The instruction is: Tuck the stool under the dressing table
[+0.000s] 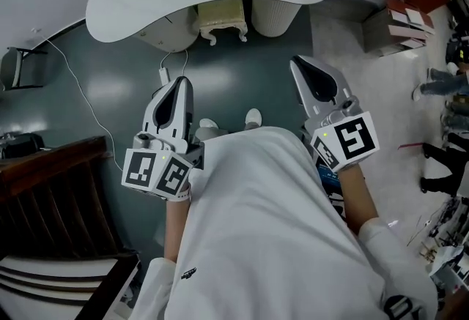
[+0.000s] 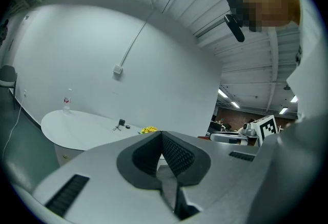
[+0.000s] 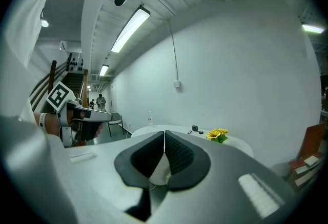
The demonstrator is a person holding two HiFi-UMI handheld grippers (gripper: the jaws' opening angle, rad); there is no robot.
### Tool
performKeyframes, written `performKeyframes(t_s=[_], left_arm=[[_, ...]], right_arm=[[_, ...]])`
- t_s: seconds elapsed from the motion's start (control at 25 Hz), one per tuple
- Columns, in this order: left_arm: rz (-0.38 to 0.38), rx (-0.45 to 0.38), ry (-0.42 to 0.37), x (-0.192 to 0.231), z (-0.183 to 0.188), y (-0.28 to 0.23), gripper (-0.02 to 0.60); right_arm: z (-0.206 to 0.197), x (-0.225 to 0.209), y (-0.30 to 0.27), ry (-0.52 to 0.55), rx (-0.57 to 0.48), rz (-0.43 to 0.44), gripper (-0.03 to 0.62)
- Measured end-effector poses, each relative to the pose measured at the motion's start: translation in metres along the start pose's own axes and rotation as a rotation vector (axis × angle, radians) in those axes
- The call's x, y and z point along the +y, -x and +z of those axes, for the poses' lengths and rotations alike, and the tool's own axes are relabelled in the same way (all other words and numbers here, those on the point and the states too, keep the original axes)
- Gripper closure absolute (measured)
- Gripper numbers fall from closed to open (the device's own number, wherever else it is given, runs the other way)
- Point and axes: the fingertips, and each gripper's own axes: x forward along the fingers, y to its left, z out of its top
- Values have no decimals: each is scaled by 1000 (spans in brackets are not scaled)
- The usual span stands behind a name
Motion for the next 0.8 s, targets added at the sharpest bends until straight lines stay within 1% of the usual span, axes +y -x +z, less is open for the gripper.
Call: performKeyframes(t_s=[0.36, 0.8], left_arm=[[-27, 9, 1, -9, -5, 1, 573], [-37, 15, 22, 0, -3, -8, 574]], right_arm=[[-5, 9, 10, 5, 18, 10, 585], [-3, 5, -5, 2, 26, 25, 585]])
